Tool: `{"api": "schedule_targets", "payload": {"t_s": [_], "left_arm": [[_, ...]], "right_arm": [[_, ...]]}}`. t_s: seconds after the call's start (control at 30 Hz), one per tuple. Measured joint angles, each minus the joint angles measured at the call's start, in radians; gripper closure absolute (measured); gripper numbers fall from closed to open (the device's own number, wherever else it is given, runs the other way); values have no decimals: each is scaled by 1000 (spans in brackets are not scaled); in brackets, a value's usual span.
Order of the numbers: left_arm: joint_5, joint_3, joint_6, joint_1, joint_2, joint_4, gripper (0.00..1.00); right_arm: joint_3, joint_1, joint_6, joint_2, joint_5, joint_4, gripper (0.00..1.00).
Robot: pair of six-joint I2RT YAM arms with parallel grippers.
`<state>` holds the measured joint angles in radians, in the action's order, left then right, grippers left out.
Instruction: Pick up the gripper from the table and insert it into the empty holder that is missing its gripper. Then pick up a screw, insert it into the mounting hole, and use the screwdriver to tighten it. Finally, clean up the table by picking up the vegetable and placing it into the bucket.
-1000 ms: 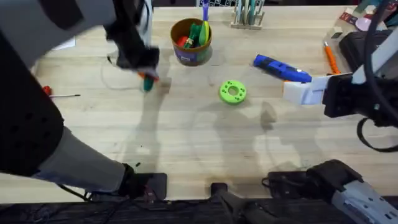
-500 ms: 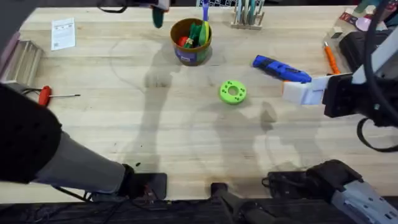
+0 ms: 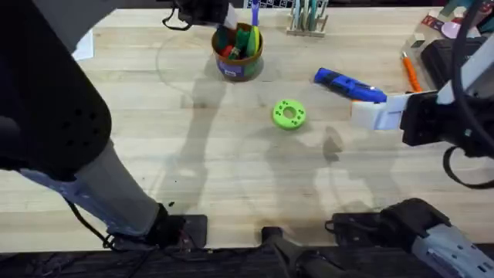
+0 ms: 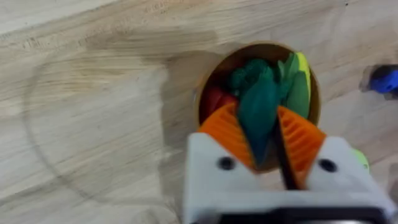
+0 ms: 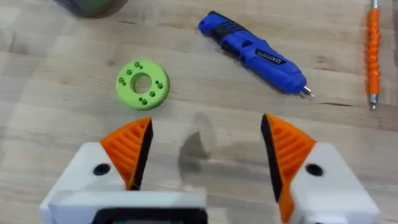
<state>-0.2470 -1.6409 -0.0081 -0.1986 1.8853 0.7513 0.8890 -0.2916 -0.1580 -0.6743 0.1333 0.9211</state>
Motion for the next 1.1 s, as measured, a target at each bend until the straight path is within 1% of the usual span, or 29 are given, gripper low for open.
{"api": "schedule_targets", "payload": {"t_s": [0.1, 0.13, 0.17, 0.2, 0.33, 0.43, 0.5, 0.63, 0.73, 0.83, 0.97, 1.1], "left_arm": [[0, 0, -1, 0, -1, 0, 321], [0, 0, -1, 0, -1, 0, 182], [0, 0, -5, 0, -1, 0, 58], [0, 0, -5, 1, -2, 0, 28], [0, 0, -4, 4, -13, 24, 15], [0, 1, -3, 11, -65, 75, 14], [4, 1, 0, 16, -125, 136, 13], [31, 1, 2, 21, -261, 296, 15], [42, 24, 4, 21, -346, 359, 15], [61, 128, 3, 21, -439, 352, 15], [88, 357, -8, 22, -598, 320, 14], [96, 552, -35, 21, -750, 300, 14]], "right_arm": [[0, 0, 0, 0, 0, 0, 21], [0, 0, 0, 0, 0, 0, 21], [0, 0, 0, 0, 0, 0, 22], [0, 0, 0, 0, 0, 0, 22], [0, 0, 0, 0, 0, 0, 23], [0, 0, 0, 0, 0, 0, 21], [0, 0, 0, 0, 0, 0, 21], [0, 0, 0, 0, 0, 0, 21], [0, 0, 0, 0, 0, 0, 23], [0, 0, 0, 0, 0, 0, 23], [0, 0, 0, 0, 0, 0, 23], [0, 0, 0, 0, 0, 0, 22]]}}
